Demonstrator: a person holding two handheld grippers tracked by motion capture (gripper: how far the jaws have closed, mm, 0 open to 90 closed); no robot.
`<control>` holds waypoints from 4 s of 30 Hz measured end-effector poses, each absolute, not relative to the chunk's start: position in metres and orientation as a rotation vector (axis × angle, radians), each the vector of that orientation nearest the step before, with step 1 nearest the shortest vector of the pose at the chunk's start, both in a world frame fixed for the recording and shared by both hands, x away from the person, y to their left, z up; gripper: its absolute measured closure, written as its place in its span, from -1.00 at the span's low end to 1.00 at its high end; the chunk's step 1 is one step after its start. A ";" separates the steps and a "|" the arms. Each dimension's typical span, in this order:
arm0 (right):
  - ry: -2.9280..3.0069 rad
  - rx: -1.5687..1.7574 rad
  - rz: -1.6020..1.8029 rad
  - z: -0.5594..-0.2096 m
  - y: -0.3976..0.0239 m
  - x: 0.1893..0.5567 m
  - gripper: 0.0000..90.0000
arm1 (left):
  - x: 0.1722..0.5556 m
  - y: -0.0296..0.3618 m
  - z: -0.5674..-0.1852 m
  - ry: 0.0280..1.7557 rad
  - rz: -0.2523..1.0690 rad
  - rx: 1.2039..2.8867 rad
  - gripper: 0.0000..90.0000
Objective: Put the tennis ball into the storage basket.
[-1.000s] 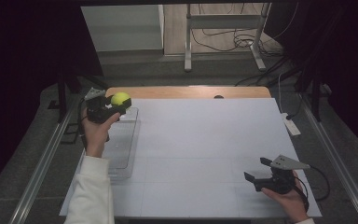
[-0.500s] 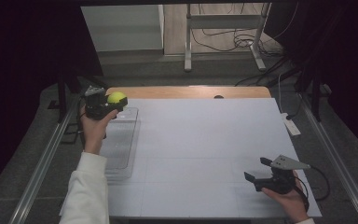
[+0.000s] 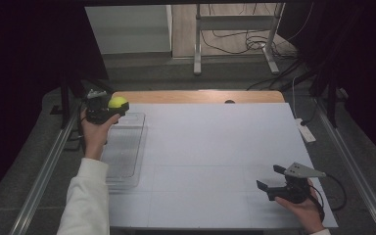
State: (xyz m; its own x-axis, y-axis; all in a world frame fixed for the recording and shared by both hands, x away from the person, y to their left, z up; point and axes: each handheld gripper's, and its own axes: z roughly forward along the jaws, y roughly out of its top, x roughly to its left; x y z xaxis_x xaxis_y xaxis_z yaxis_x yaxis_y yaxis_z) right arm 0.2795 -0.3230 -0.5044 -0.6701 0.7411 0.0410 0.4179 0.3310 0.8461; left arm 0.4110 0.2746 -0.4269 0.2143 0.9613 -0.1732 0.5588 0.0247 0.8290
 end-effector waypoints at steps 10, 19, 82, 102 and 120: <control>2.247 1.030 1.269 -0.504 -0.323 0.279 -0.78 | 0.412 0.282 -0.434 1.483 0.599 1.678 -0.41; 2.247 1.029 1.266 -0.504 -0.322 0.279 -0.78 | 0.414 0.281 -0.439 1.508 0.613 1.732 -0.41; 2.249 1.031 1.264 -0.505 -0.322 0.280 -0.78 | 0.431 0.293 -0.481 1.659 0.519 1.884 -0.42; 2.250 1.032 1.262 -0.505 -0.322 0.280 -0.78 | 0.433 0.289 -0.491 1.664 0.492 1.955 -0.42; 2.251 1.032 1.261 -0.505 -0.323 0.280 -0.78 | 0.436 0.281 -0.499 1.675 0.502 2.038 -0.43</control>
